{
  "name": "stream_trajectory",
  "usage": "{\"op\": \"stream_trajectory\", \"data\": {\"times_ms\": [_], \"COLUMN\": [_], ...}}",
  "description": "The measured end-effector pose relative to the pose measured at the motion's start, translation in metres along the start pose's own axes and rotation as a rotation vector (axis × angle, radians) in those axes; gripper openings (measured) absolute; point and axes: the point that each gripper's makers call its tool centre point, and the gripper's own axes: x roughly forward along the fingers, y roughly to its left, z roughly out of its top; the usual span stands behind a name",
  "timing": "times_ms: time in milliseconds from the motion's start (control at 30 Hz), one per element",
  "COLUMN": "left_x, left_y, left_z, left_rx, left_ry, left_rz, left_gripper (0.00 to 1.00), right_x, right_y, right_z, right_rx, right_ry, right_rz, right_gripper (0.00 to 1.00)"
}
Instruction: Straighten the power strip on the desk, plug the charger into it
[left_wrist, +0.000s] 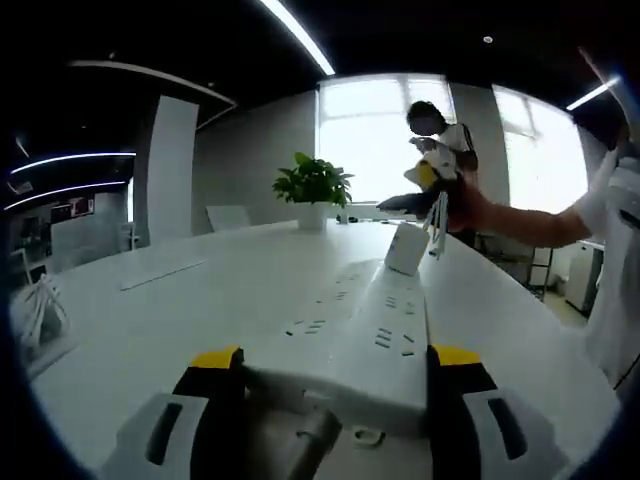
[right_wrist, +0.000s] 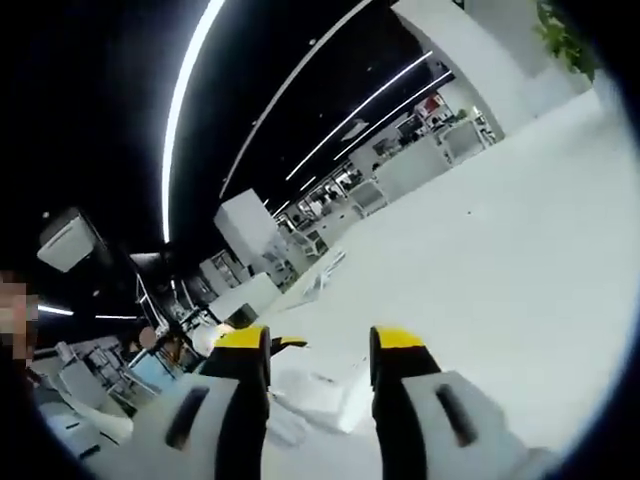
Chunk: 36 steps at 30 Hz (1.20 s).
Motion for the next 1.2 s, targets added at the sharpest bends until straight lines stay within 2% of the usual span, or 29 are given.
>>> {"op": "stream_trajectory", "data": {"times_ms": [467,800,1200], "left_x": [-0.003,-0.008,-0.020], "left_y": [0.001,-0.002,-0.008], "left_z": [-0.001,0.001,0.010], "left_rx": [0.013,0.062,0.007], "left_ry": [0.007,-0.001,-0.005], "left_rz": [0.019,0.015,-0.003], "left_gripper": [0.75,0.74,0.75], "right_x": [-0.004,-0.009,-0.013], "right_y": [-0.012,-0.012,-0.018], "right_z": [-0.019,-0.025,-0.032], "right_rx": [0.003,-0.006,-0.042], "right_ry": [0.011,0.010,0.020], "right_rz": [0.004,0.006,0.008], "right_gripper": [0.38,0.38,0.40]}}
